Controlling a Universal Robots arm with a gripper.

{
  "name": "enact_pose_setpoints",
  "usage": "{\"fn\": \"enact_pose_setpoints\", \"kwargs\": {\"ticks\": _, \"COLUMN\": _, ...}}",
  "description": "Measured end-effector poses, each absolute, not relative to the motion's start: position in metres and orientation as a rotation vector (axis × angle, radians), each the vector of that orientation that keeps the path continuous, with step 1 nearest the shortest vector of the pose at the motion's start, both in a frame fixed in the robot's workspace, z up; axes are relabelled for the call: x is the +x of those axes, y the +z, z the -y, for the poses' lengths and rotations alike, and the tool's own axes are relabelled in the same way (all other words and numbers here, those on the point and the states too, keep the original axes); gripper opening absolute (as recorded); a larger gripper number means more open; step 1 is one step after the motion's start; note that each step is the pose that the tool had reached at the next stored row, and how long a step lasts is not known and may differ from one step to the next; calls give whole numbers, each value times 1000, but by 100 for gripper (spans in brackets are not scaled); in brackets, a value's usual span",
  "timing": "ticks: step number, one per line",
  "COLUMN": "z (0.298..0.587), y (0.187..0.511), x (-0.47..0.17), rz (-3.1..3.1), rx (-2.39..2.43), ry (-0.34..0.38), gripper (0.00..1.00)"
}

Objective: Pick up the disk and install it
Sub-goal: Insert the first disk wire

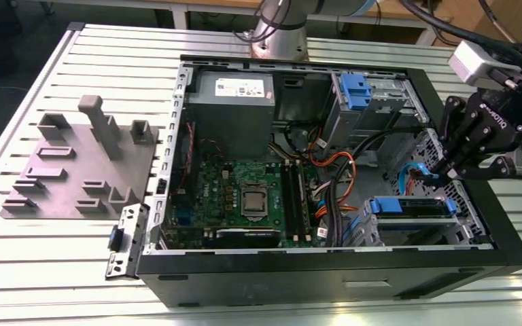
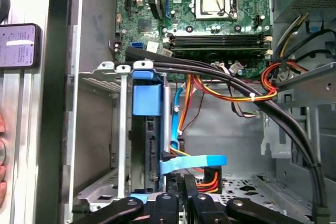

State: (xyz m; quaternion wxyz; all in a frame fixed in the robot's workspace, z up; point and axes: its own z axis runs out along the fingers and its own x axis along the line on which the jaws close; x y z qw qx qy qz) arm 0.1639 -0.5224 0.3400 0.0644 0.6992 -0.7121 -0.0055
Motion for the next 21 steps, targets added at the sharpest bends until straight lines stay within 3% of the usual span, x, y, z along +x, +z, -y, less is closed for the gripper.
{"fn": "enact_pose_setpoints", "kwargs": {"ticks": 21, "z": 541, "y": 338, "x": 143, "rz": 2173, "rx": 2156, "ry": 57, "gripper": 16}}
